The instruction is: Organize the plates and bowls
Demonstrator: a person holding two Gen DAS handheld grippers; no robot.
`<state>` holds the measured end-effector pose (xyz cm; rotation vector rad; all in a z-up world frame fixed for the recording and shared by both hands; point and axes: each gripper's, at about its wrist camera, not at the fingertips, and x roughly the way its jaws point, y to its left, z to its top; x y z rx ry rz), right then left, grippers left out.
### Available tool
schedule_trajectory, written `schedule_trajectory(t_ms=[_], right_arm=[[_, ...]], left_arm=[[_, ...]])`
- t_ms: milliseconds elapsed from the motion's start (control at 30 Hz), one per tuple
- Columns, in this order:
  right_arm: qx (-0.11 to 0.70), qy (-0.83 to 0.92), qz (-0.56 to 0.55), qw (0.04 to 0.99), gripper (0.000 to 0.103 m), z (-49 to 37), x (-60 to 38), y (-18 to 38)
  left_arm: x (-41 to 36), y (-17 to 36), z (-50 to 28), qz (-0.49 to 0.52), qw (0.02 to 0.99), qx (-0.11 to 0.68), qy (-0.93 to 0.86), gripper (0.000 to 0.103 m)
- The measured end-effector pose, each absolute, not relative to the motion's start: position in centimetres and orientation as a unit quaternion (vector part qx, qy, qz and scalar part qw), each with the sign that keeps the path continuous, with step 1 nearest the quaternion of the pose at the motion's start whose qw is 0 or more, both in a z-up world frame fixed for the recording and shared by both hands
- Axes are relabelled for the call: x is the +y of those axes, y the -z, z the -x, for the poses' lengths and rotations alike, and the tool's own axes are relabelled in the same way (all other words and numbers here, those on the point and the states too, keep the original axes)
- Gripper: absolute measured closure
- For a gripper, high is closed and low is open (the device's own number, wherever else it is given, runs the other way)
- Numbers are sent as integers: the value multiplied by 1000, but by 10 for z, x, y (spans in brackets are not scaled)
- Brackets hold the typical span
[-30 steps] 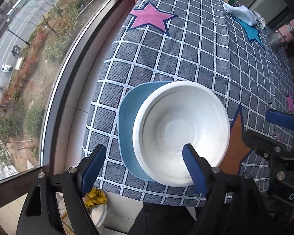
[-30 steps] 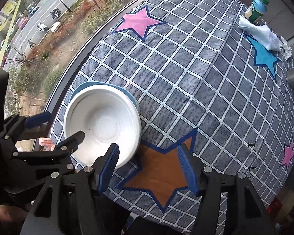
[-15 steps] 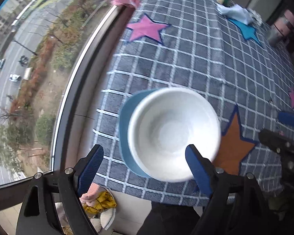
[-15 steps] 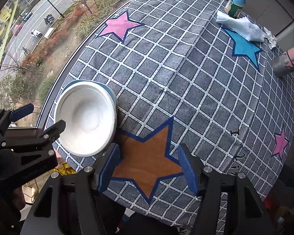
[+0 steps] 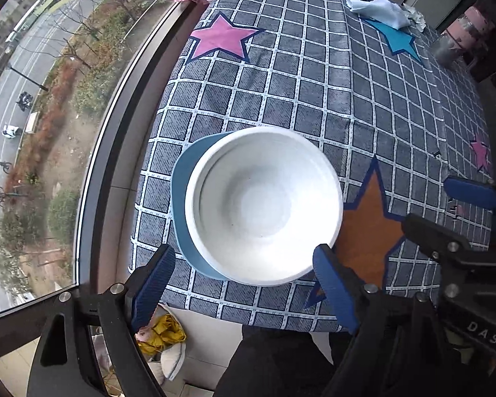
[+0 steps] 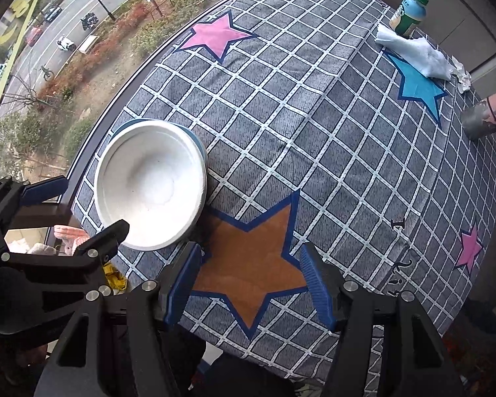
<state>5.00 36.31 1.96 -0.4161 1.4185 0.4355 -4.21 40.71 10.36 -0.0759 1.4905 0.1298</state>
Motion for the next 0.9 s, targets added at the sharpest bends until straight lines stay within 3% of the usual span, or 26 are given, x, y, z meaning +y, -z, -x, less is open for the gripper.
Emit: schedule_trajectory(t_ms=[900], right_arm=[[643,-184,186,720,40,-50,365,-17]], left_arm=[[427,-116,49,78,744,660,-68,14]])
